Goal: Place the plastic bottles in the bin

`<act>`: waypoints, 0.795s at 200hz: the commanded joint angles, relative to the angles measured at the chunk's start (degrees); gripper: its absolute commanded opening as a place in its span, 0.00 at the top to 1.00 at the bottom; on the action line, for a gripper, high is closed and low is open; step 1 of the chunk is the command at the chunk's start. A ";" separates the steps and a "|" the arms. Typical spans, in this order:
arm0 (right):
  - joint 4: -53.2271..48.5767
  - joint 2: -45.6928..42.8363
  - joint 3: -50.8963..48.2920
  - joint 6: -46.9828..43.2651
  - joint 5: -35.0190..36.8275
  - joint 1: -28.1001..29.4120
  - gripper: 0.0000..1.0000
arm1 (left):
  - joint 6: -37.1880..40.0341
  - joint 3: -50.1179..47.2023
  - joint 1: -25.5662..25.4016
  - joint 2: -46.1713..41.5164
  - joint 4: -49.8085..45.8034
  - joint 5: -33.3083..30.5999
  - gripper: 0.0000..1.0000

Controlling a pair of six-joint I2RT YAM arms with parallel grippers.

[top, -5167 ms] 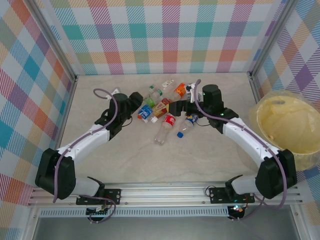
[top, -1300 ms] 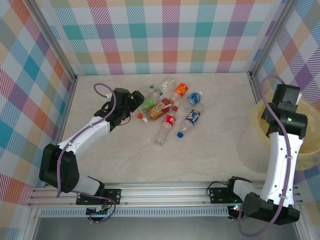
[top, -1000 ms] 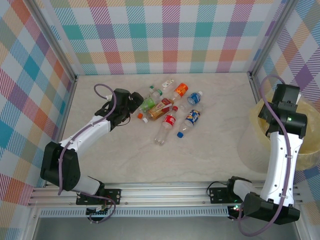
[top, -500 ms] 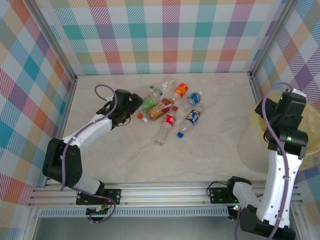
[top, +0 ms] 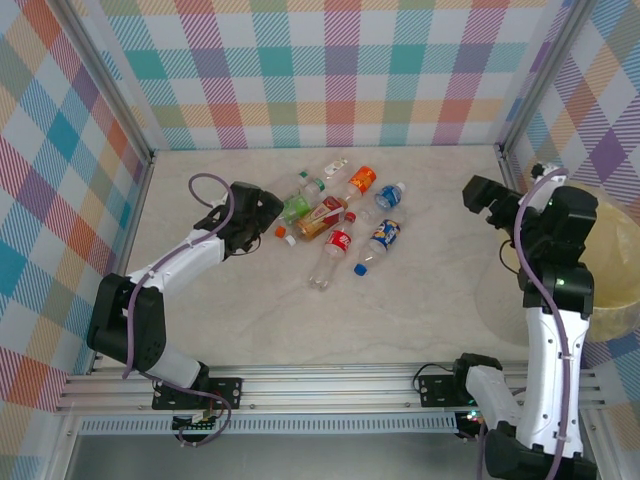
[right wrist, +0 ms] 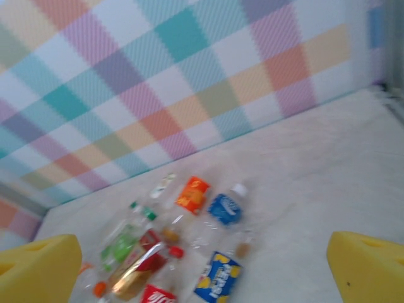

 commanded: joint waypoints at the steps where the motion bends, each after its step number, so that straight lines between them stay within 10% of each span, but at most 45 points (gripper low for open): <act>1: 5.08 1.29 0.31 -1.30 -2.47 5.99 0.00 | -0.94 -0.60 0.76 0.49 0.37 -0.31 0.00; 74: 5.75 15.53 2.83 -6.66 12.45 28.95 0.00 | -0.85 -0.73 0.84 1.86 1.32 2.28 0.00; 159: 6.41 36.06 0.79 19.79 32.63 33.87 0.00 | -0.10 -2.37 1.11 1.07 1.16 3.48 0.00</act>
